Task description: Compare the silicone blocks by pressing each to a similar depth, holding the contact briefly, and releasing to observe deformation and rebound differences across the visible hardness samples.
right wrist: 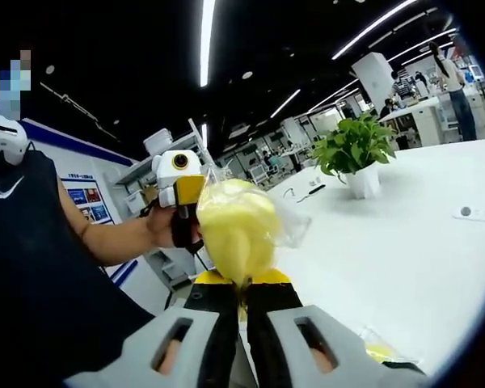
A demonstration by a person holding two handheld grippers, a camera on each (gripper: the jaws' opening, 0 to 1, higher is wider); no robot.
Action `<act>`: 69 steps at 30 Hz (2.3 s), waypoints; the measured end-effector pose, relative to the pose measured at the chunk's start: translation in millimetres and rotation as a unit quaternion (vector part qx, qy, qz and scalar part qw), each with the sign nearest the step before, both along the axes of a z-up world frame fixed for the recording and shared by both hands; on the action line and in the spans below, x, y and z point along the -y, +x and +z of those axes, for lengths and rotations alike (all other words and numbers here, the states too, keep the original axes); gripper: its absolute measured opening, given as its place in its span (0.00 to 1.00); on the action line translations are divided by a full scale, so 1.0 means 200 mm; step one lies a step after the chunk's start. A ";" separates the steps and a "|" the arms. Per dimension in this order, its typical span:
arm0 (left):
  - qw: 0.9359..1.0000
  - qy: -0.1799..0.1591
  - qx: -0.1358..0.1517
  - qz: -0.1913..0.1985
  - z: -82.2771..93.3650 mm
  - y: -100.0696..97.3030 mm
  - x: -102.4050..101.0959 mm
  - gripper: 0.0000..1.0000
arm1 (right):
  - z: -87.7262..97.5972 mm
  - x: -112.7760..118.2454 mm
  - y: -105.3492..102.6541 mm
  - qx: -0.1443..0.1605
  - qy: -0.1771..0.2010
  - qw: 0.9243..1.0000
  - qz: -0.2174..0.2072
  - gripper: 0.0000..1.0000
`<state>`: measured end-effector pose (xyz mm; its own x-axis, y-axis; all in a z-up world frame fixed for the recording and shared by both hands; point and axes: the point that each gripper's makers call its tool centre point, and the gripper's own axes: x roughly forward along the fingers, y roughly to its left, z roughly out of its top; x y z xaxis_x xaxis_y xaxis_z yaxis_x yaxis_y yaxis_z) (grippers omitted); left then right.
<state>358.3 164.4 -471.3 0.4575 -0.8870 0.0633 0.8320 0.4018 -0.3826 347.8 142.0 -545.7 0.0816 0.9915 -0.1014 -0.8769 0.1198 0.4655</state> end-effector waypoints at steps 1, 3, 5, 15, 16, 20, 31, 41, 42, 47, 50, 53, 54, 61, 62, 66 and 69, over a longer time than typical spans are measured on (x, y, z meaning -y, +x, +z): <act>1.000 0.001 0.001 0.000 0.00 0.00 0.00 0.00 | 0.00 0.00 0.00 0.000 -0.001 1.000 0.000 0.00; 1.000 -0.001 0.001 0.000 0.00 0.00 0.00 0.00 | 0.00 0.00 0.00 0.000 0.002 1.000 0.000 0.00; 1.000 -0.003 0.001 0.000 0.01 0.00 0.00 0.00 | 0.01 -0.01 -0.01 -0.003 0.013 1.000 0.007 0.00; 1.000 -0.013 -0.002 0.005 0.04 0.00 -0.02 0.00 | 0.04 -0.03 0.02 0.029 0.024 0.999 -0.021 0.05; 1.000 -0.015 -0.002 0.005 0.05 0.00 -0.02 0.00 | 0.05 -0.04 0.02 0.029 0.026 0.999 -0.020 0.05; 1.000 -0.021 0.001 0.003 0.07 -0.01 -0.02 0.00 | 0.07 -0.04 0.04 0.044 0.025 0.998 -0.026 0.09; 0.999 -0.034 0.007 0.011 0.11 0.01 -0.06 0.00 | 0.05 -0.04 0.08 0.054 0.005 0.998 -0.044 0.34; 0.999 -0.041 0.009 0.018 0.13 0.05 -0.09 0.00 | 0.05 0.01 0.15 0.095 -0.025 0.991 -0.094 0.66; 0.999 -0.040 0.008 0.018 0.13 0.05 -0.09 0.00 | 0.04 0.02 0.17 0.098 -0.030 0.989 -0.102 0.69; 0.999 -0.049 -0.009 0.020 0.10 0.06 -0.12 0.00 | 0.02 0.10 0.23 0.122 -0.049 0.981 -0.140 0.79; 0.998 -0.054 -0.016 0.022 0.08 0.06 -0.15 0.00 | 0.01 0.14 0.28 0.126 -0.058 0.977 -0.164 0.94; 0.998 -0.053 -0.020 0.024 0.06 0.07 -0.16 0.00 | 0.00 0.21 0.33 0.139 -0.077 0.968 -0.195 0.96; 0.998 -0.055 -0.023 0.023 0.06 0.06 -0.17 0.00 | -0.01 0.22 0.31 0.132 -0.072 0.970 -0.193 0.96; 0.998 -0.051 -0.032 0.029 0.02 0.04 -0.22 0.00 | -0.07 0.39 0.30 0.138 -0.090 0.957 -0.241 0.96; 0.997 -0.054 -0.038 0.030 0.02 0.04 -0.23 0.00 | -0.07 0.41 0.29 0.135 -0.089 0.956 -0.245 0.96; 0.996 -0.061 -0.054 0.032 -0.01 0.05 -0.25 0.00 | -0.11 0.53 0.32 0.129 -0.092 0.946 -0.284 0.96; 0.996 -0.060 -0.062 0.035 -0.02 0.05 -0.26 0.00 | -0.09 0.62 0.34 0.160 -0.071 0.929 -0.325 0.96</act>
<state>368.5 217.1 -475.1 0.5285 -0.8423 0.1062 0.7475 0.4024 -0.5286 416.7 17.3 -563.0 0.7068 0.7009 -0.0960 -0.6889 0.7127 0.1322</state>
